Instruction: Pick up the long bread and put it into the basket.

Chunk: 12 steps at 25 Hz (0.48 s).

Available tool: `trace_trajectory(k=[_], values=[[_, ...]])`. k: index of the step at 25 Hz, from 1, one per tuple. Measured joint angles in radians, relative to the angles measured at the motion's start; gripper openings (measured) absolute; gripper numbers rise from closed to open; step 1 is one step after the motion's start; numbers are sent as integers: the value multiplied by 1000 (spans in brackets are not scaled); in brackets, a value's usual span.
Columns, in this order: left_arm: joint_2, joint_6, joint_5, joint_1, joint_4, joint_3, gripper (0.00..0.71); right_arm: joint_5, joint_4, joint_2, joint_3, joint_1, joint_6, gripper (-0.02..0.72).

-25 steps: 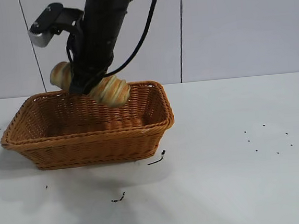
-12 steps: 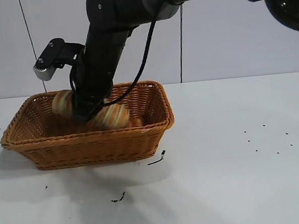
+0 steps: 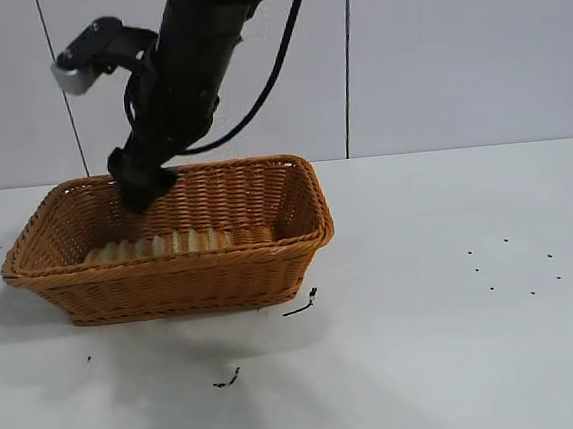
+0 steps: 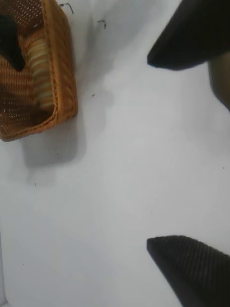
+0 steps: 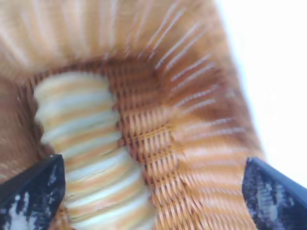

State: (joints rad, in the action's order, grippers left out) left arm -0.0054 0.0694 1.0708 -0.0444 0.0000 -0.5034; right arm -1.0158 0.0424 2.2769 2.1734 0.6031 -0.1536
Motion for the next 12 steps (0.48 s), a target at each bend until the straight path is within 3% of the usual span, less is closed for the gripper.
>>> trace_trajectory(k=[5,12], values=[[0,0,0,0,0,0,696,-23,-21,-11,0,-118,121,693],[0,0,0,0,0,0,696,-57,-28,-12,0,-332,134,693]])
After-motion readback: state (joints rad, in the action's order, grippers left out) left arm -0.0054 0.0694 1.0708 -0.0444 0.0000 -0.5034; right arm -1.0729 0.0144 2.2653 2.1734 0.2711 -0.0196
